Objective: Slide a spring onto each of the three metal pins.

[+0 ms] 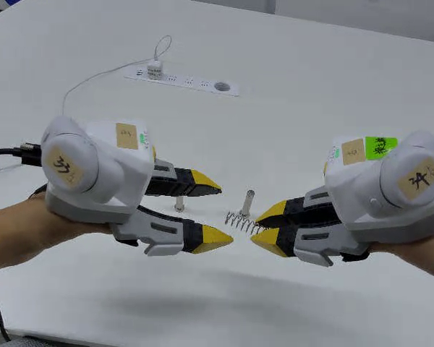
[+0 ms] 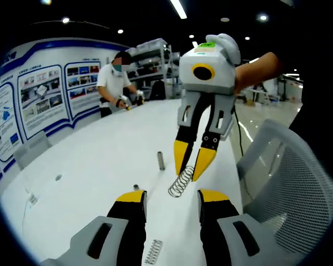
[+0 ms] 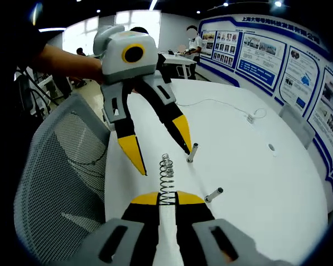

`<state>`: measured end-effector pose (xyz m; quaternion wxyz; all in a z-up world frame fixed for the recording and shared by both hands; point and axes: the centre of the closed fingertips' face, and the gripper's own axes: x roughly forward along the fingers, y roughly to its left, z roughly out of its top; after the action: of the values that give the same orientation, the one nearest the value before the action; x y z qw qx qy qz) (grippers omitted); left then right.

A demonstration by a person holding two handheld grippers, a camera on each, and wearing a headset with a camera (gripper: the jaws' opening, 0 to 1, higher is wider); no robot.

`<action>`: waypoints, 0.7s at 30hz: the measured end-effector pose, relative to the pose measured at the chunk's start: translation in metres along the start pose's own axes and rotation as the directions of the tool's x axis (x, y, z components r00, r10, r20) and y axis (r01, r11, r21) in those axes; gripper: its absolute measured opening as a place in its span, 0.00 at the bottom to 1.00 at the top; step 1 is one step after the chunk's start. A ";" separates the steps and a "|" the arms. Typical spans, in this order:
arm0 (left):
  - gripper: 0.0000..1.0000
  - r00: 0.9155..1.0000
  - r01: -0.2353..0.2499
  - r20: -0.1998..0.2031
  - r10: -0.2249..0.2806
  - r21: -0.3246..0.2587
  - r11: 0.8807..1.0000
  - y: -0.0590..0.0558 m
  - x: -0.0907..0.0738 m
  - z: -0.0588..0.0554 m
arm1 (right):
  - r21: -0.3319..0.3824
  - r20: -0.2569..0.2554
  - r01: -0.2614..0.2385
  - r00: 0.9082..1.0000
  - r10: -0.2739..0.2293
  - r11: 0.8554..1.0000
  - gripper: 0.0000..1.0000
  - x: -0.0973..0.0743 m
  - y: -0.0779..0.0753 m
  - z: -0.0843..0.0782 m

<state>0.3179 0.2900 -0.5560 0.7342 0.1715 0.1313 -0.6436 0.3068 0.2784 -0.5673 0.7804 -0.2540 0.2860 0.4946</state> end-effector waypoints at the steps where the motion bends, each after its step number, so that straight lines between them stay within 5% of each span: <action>1: 0.34 1.000 0.008 -0.006 -0.008 0.010 1.000 -0.001 0.002 0.000 | -0.014 -0.002 -0.002 1.000 0.002 1.000 0.10 0.000 0.000 0.002; 7: 0.32 1.000 0.020 -0.017 -0.020 0.043 0.999 -0.001 0.010 0.002 | -0.127 -0.048 0.016 0.999 -0.022 0.992 0.11 -0.001 -0.007 0.005; 21: 0.14 0.998 0.038 -0.059 -0.034 0.068 0.997 0.000 0.009 -0.003 | -0.160 -0.061 -0.009 0.998 0.000 0.987 0.11 0.006 -0.006 0.008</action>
<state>0.3197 0.2830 -0.5630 0.7120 0.2127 0.1333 -0.6558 0.3155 0.2853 -0.5650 0.7474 -0.3300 0.2694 0.5098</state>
